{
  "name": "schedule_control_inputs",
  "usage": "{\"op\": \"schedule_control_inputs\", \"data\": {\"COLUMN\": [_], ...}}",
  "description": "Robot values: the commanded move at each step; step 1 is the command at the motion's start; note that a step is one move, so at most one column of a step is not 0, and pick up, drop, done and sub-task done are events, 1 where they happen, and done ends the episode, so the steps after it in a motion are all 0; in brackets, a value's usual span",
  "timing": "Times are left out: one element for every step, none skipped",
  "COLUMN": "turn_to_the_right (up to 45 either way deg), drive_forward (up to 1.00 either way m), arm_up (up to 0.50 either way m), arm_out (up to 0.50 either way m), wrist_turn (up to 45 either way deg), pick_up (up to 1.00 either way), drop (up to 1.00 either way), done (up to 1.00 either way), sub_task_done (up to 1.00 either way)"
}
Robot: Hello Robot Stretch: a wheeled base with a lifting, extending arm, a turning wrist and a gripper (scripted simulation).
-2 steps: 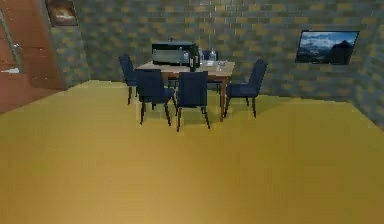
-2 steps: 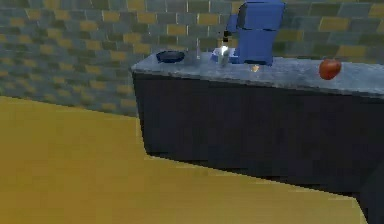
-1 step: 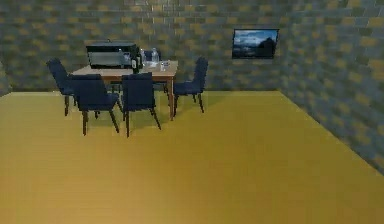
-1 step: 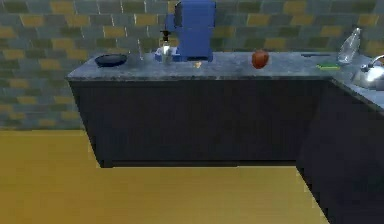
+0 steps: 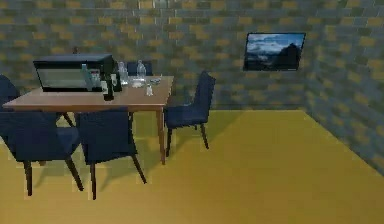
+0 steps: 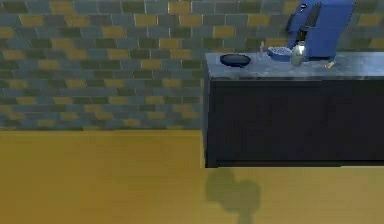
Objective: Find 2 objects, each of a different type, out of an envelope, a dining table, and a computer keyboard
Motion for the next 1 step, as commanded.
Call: {"op": "schedule_control_inputs", "data": {"turn_to_the_right": [0.0], "drive_forward": [0.95], "arm_up": [0.00], "arm_out": [0.00], "wrist_turn": [0.0], "pick_up": [0.00], "drop": [0.00], "done": [0.00], "sub_task_done": [0.00]}}
